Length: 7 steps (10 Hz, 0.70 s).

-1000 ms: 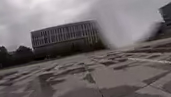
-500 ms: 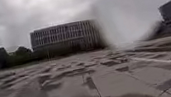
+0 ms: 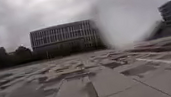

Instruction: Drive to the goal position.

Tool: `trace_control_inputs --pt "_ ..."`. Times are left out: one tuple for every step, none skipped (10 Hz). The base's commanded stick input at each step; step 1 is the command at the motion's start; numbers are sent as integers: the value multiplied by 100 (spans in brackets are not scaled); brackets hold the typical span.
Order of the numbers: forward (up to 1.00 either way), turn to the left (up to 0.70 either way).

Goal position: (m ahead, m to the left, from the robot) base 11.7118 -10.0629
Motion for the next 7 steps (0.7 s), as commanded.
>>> trace_control_inputs --pt "70 0" --pt "70 0" --pt "70 0" --pt "70 0" --pt "70 0" --pt "70 0" --pt "70 0"
